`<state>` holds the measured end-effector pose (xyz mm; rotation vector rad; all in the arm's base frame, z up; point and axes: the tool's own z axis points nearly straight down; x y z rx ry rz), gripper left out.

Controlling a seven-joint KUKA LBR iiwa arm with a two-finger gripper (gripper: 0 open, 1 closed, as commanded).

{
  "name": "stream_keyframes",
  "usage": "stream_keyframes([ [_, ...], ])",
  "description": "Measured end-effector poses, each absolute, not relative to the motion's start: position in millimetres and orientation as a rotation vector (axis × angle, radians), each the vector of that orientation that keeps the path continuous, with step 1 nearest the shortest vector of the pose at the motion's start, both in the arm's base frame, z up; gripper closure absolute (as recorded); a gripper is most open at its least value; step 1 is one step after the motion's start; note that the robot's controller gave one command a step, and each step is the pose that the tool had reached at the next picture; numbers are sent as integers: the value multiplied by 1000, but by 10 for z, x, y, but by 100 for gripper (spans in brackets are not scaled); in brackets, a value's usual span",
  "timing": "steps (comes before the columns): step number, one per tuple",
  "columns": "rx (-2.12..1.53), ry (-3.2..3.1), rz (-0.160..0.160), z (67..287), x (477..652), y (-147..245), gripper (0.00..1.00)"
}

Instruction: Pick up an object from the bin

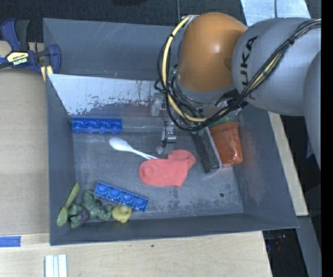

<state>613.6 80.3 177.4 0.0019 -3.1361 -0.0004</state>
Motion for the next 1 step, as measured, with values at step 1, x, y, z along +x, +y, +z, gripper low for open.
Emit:
stream_keyframes([
  [1, -1, -3144, -1, 1819, 6155, 800, 0],
])
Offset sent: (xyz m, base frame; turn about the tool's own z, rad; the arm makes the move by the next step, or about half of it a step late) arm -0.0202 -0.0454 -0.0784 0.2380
